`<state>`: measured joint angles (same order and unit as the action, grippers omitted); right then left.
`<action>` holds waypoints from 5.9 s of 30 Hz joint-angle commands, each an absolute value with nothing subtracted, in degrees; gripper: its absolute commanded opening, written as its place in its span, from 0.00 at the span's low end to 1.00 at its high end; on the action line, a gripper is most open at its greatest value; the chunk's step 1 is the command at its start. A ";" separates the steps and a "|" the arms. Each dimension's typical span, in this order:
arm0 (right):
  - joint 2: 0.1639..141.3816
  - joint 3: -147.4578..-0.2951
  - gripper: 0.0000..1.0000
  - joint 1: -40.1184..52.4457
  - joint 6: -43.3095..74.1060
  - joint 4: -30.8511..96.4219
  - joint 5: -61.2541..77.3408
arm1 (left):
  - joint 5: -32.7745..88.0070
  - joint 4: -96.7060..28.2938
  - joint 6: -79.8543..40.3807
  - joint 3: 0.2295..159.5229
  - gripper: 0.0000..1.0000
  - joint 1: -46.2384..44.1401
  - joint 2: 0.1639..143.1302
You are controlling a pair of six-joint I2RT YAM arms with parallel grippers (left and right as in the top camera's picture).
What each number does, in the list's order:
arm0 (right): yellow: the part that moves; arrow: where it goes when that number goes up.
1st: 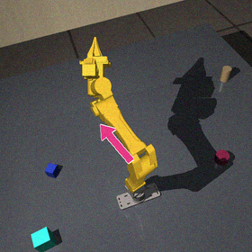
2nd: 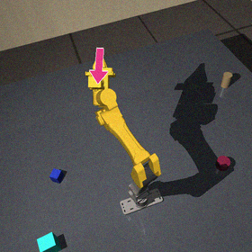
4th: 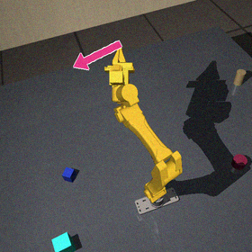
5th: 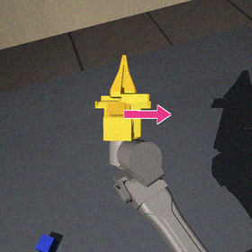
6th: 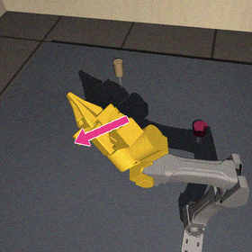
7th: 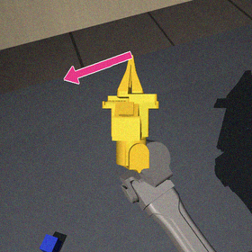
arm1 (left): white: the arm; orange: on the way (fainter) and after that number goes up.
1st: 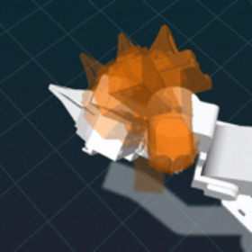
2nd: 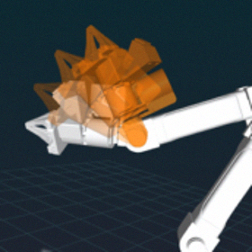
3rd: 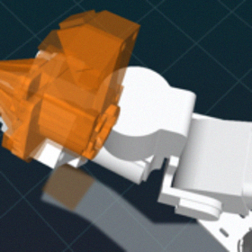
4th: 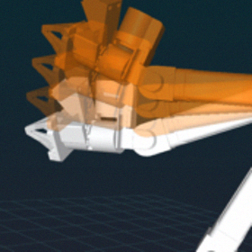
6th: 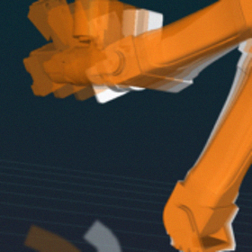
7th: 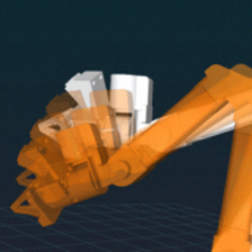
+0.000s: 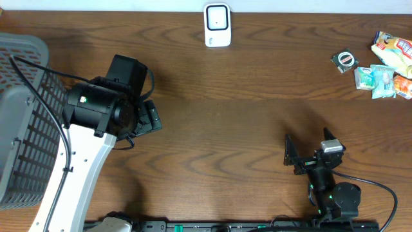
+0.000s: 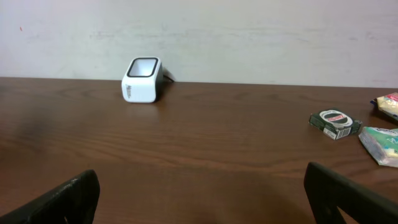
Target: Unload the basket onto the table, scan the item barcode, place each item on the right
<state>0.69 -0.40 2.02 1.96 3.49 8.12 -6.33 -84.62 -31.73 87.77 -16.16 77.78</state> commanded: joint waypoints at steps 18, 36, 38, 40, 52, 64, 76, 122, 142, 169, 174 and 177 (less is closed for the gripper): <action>0.32 -0.32 0.99 2.35 2.31 3.68 8.49 | -6.31 -84.58 -32.32 87.26 0.98 -15.92 77.19; 0.32 -0.32 0.99 2.35 2.31 3.68 8.49 | -0.19 -44.95 -17.15 50.33 0.98 -15.09 54.98; 0.32 -0.32 0.99 2.35 2.31 3.68 8.49 | 0.38 -41.82 -17.10 46.50 0.98 -13.87 52.25; 0.32 -0.32 0.99 2.35 2.31 3.68 8.49 | 2.72 -38.63 -15.20 43.03 0.98 -12.16 49.54; 0.32 -0.32 0.99 2.35 2.31 3.68 8.49 | 14.06 -20.58 -7.44 26.04 0.98 -6.11 33.69; 0.32 -0.32 0.99 2.35 2.31 3.68 8.49 | 13.76 -12.69 -7.09 13.78 0.97 -6.11 14.22; 0.32 -0.32 0.99 2.35 2.31 3.68 8.49 | 13.52 -5.02 -7.35 4.71 0.98 -2.35 5.17; 0.32 -0.32 0.99 2.35 2.31 3.68 8.49 | 12.32 -3.38 -1.06 0.23 0.98 -0.99 0.08; 0.32 -0.32 0.99 2.35 2.31 3.68 8.49 | 11.09 -3.55 -0.64 0.23 0.98 -0.99 0.08; 0.32 -0.32 0.99 2.35 2.31 3.68 8.49 | 11.11 -3.14 -0.64 0.23 0.98 -0.99 0.10; 0.32 -0.32 0.99 2.35 2.31 3.68 8.49 | 11.11 -3.14 -0.64 0.23 0.98 -0.99 0.19; 0.32 -0.32 0.99 2.35 2.31 3.68 8.49 | 11.11 -3.14 -0.64 0.23 0.97 -0.99 0.19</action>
